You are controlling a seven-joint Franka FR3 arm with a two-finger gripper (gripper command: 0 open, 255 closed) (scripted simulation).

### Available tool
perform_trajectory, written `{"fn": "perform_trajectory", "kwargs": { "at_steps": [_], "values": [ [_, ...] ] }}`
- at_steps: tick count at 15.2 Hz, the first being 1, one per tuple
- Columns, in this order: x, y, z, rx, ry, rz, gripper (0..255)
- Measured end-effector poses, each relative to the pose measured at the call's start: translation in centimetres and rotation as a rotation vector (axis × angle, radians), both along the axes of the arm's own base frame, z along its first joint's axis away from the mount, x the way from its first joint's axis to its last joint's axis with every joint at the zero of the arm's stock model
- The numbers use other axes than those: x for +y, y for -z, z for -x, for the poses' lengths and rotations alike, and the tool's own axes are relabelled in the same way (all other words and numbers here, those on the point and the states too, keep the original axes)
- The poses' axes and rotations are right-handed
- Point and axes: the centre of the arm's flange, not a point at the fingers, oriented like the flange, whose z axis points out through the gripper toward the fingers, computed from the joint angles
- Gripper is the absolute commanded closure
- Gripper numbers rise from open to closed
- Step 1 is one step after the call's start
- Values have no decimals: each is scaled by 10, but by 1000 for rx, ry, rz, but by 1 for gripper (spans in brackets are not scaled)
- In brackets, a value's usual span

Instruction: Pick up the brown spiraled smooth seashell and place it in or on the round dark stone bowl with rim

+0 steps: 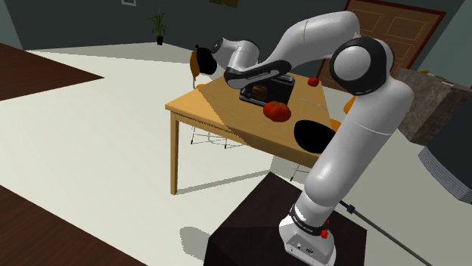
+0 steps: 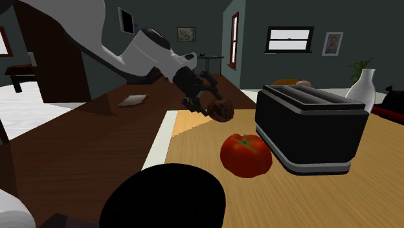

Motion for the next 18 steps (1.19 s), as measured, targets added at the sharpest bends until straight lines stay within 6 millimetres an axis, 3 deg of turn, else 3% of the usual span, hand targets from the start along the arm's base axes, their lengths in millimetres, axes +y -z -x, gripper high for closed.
{"fn": "perform_trajectory", "kwargs": {
  "at_steps": [10, 14, 18],
  "values": [
    [1, -50, 0, 0, 0, 0, 255],
    [3, -59, 37, 0, 0, 0, 255],
    [10, -63, 92, 0, 0, 0, 255]
  ]
}}
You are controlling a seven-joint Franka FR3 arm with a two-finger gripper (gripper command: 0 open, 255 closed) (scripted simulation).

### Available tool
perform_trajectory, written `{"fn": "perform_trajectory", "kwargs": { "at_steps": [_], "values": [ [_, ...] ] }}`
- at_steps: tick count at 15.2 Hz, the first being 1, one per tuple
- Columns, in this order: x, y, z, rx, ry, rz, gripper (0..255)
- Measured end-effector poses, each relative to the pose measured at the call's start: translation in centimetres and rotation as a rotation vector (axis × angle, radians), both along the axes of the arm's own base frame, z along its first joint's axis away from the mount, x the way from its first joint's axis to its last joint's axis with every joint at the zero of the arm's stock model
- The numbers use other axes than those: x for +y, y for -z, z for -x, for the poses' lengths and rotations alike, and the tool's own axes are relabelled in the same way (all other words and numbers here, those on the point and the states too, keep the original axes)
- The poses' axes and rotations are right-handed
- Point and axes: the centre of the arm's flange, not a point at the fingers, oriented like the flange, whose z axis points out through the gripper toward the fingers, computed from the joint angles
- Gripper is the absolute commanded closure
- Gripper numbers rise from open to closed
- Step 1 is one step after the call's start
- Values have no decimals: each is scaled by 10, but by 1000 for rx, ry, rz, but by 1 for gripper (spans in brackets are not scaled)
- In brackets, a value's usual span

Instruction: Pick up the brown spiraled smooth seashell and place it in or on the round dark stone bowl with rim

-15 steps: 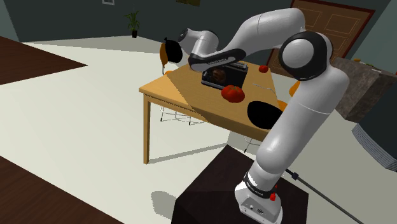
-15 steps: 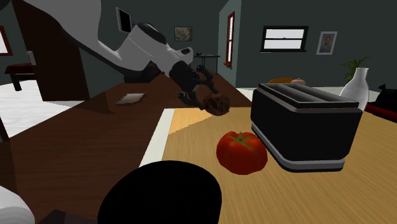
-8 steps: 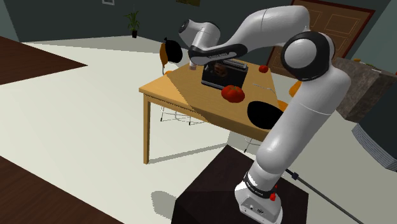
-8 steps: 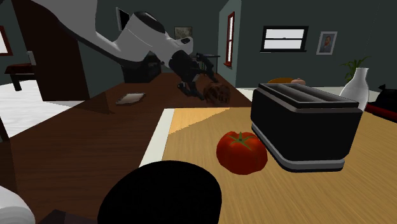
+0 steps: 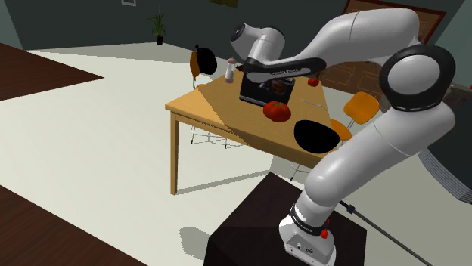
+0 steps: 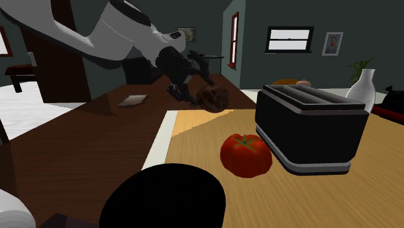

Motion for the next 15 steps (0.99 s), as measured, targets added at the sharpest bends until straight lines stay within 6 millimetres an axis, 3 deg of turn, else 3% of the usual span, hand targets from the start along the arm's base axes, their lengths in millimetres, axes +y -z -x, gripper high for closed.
{"fn": "perform_trajectory", "kwargs": {
  "at_steps": [15],
  "values": [
    [17, -11, 197, 0, 0, 0, 255]
  ]
}}
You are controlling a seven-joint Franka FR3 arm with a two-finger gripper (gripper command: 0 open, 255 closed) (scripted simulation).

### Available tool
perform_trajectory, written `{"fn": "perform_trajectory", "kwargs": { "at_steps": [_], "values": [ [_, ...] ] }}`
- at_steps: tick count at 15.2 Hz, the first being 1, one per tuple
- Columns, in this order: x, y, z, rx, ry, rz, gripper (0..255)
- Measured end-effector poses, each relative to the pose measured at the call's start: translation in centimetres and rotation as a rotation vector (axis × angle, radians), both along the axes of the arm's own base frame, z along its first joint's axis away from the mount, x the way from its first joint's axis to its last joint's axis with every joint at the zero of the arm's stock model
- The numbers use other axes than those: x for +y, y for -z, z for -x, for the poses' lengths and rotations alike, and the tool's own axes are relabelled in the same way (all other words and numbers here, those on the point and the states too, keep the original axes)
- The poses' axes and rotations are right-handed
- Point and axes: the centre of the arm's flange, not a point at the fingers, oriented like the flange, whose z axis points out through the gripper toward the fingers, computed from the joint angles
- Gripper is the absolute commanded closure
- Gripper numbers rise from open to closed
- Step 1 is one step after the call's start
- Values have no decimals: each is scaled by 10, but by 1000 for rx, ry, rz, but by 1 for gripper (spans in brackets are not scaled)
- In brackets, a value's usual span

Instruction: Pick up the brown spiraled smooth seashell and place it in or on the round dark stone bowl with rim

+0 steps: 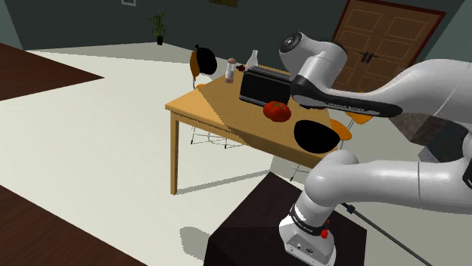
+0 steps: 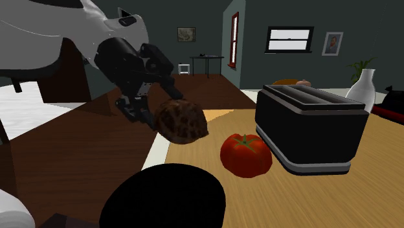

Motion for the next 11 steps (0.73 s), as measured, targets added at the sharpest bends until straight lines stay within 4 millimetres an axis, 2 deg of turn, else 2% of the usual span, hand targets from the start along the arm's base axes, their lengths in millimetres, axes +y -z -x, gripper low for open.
{"fn": "perform_trajectory", "kwargs": {
  "at_steps": [5, 8, 11],
  "values": [
    [8, -1, 61, 0, 0, 0, 255],
    [8, 12, 70, 0, 0, 0, 255],
    [7, 27, 71, 0, 0, 0, 255]
  ]
}}
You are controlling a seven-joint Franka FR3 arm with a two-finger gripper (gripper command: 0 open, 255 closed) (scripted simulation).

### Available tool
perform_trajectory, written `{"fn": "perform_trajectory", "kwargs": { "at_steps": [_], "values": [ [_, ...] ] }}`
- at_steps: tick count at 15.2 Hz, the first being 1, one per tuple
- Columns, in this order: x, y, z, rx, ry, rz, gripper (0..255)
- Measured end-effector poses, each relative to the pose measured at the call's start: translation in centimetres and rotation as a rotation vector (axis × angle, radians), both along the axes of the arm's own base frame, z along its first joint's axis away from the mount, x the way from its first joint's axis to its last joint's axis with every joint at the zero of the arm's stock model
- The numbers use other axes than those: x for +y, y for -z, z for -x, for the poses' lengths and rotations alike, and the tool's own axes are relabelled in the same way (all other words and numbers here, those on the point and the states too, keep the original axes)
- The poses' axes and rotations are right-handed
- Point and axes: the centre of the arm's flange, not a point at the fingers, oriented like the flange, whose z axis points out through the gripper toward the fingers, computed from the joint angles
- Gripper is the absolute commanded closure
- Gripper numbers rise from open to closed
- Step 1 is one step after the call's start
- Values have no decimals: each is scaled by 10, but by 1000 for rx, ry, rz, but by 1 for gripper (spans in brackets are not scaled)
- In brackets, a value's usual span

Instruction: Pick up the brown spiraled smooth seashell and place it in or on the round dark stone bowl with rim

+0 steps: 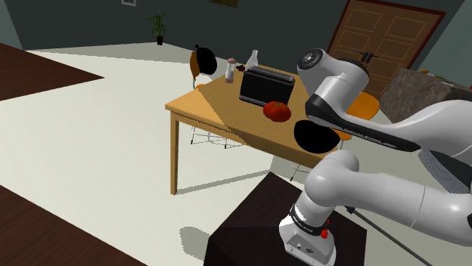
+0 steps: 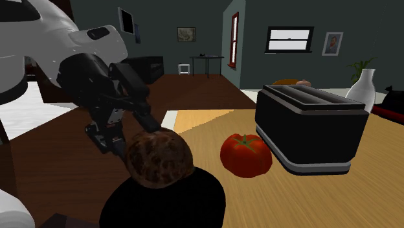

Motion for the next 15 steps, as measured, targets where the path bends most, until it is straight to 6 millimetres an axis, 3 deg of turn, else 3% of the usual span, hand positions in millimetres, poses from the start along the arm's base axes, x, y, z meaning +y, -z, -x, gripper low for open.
{"fn": "perform_trajectory", "kwargs": {
  "at_steps": [10, 15],
  "values": [
    [1, 54, 1, 0, 0, 0, 255],
    [0, 58, 0, -7, -1, 12, 255]
  ]
}}
